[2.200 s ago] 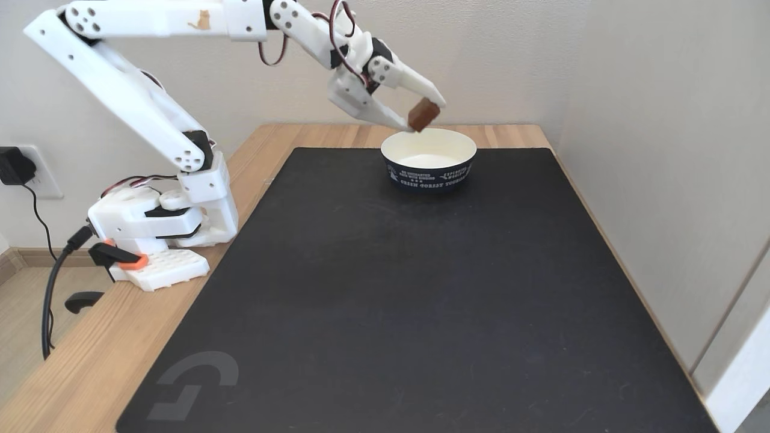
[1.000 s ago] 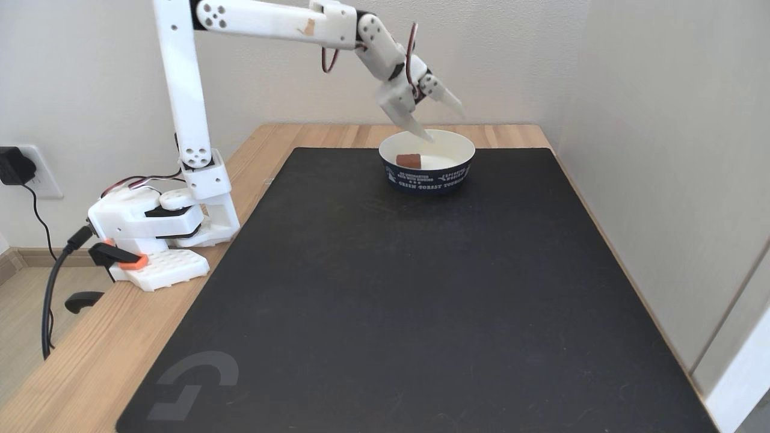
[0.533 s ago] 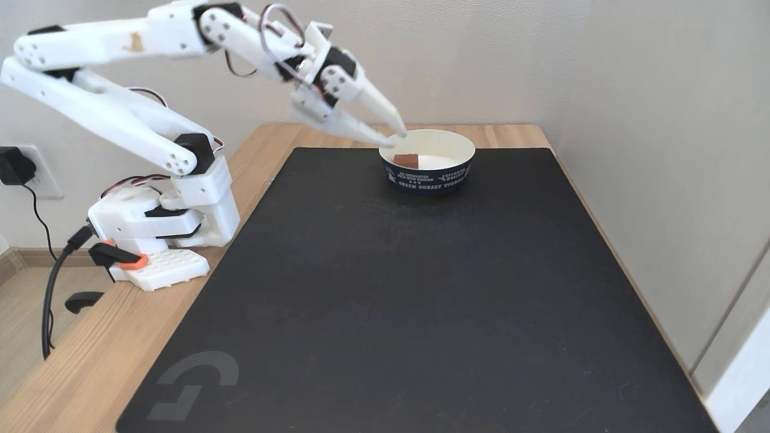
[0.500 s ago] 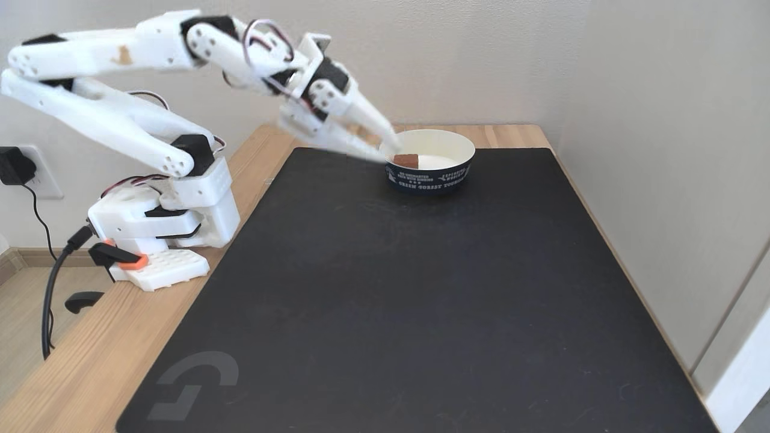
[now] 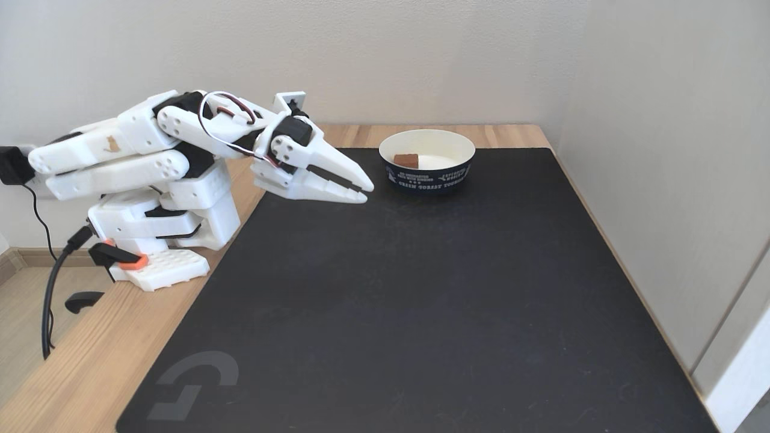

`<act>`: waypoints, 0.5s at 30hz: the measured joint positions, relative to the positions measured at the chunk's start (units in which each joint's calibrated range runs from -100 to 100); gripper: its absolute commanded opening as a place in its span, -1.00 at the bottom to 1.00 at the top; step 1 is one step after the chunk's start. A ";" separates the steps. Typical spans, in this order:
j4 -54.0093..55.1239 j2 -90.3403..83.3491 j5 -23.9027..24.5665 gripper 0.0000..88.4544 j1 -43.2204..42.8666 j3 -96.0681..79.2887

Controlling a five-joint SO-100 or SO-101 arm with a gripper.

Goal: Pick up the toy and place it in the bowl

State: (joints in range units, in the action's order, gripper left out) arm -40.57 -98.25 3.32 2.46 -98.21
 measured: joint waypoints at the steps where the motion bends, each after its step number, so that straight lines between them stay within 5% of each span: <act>1: -0.17 -0.25 0.00 -0.93 -0.42 0.00; 15: -11.99 -0.33 -3.96 -0.94 -0.42 -0.47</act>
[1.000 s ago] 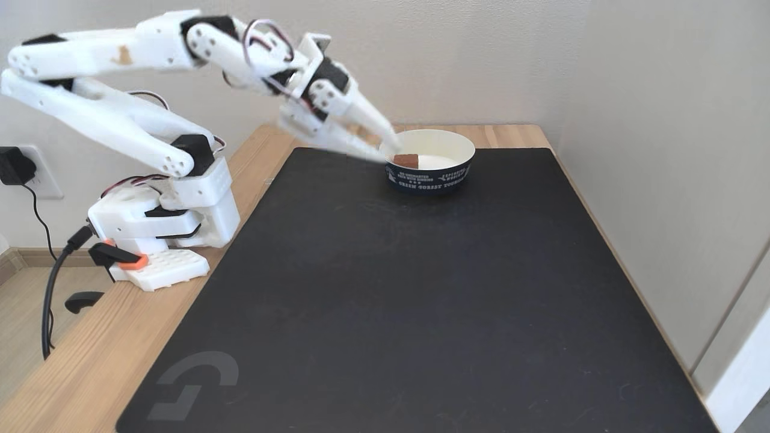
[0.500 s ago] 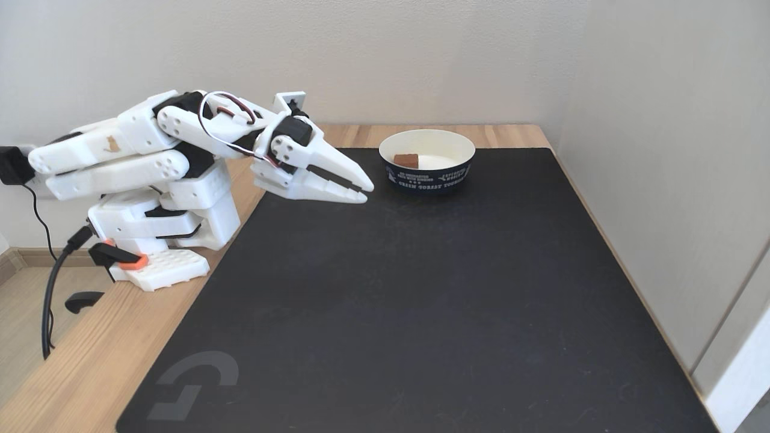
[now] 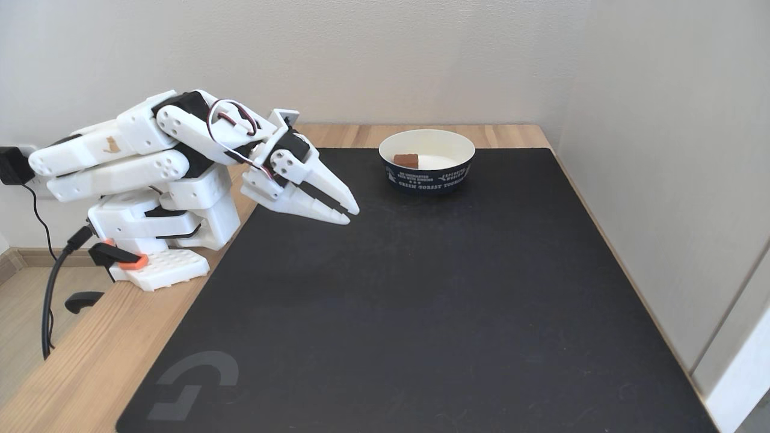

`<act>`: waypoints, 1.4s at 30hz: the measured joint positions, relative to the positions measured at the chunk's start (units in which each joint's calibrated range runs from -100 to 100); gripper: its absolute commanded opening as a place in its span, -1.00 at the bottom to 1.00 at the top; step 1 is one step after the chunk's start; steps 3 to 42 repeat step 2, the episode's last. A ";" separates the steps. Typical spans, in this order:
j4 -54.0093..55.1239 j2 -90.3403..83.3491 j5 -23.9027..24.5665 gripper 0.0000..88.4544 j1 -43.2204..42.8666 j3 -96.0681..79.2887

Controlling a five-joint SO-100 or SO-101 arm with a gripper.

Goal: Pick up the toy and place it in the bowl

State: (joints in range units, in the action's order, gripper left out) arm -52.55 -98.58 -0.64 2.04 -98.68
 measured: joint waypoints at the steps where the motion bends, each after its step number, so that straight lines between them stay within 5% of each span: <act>1: 0.00 0.00 0.00 -0.93 0.00 0.00; 42: 0.00 0.00 0.00 -0.93 0.00 0.00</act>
